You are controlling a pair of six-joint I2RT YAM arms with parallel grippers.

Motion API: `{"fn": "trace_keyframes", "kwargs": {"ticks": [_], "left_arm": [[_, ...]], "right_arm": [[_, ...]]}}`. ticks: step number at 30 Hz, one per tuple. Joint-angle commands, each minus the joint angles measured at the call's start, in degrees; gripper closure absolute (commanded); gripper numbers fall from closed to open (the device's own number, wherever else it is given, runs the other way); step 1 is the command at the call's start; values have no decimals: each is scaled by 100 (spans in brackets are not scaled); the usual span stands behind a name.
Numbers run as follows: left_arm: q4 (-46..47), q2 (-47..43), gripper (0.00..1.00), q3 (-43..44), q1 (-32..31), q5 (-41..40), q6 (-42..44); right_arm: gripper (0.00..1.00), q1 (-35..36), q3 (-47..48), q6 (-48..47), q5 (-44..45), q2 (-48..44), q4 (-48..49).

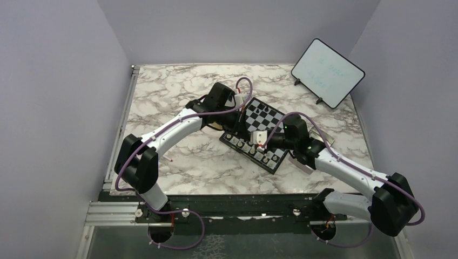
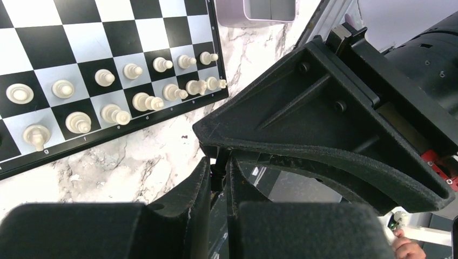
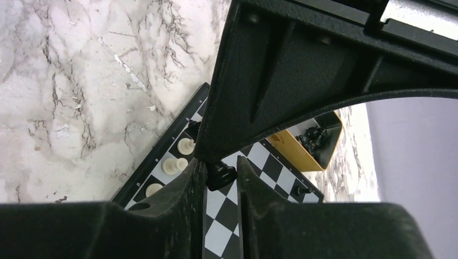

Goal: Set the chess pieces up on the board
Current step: Place the chess piece on the chessboard.

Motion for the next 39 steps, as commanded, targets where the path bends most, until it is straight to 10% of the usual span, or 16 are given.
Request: {"fn": "trace_keyframes", "kwargs": {"ticks": [1,23,39], "left_arm": [[133,-198,87,61,-27,-92,-68],[1445,-1254,46,-517,269,-870,-1246],[2190,-1071,66,-844,267,-365,-1729]], "right_arm": [[81,110,70,146,-93,58,64],[88,104,-900,4265,1533,-352,3233],[88,105,-907,4883,1858,-187,3598]]}}
